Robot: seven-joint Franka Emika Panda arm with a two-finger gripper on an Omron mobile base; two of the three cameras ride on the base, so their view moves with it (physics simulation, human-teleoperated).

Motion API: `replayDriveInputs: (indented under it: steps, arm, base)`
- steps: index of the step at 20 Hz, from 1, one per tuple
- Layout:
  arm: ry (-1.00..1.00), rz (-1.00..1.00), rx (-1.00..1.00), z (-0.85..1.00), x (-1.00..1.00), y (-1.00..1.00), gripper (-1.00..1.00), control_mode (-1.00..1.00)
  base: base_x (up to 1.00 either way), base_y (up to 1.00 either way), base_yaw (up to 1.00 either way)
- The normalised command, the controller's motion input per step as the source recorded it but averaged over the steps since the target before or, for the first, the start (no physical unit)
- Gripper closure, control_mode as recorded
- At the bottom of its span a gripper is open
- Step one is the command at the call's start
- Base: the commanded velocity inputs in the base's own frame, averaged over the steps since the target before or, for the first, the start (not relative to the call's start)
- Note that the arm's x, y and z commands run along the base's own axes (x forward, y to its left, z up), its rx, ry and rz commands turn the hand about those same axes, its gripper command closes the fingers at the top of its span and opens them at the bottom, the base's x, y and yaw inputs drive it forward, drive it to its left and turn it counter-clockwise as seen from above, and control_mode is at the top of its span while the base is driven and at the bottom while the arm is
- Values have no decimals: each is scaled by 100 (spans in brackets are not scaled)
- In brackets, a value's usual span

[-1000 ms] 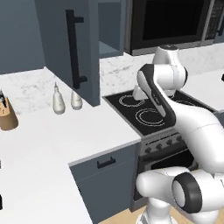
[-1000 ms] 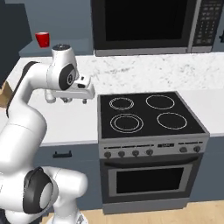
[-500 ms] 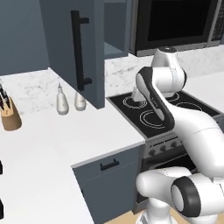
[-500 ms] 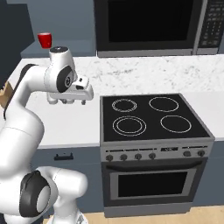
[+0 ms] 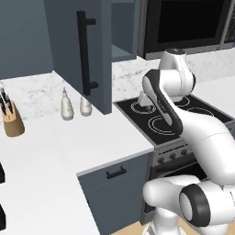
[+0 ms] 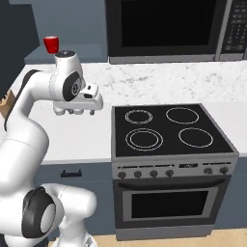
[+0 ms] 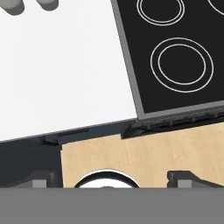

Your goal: Gather all objects into one cabinet and sort the glasses and bowls to opposite sides.

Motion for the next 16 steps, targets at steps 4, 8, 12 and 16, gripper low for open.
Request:
replayDriveInputs:
  steps: [4,8,12,16]
  arm:
    - [0,0,0,0,0,0,-100,100]
    - [0,0,0,0,0,0,-100,100]
    - [0,0,0,0,0,0,-100,100]
    - [0,0,0,0,0,0,-100,100]
  base:
    - [-70,57,0]
    - [-65,73,0]
    - [-47,99,16]
    - [-34,68,34]
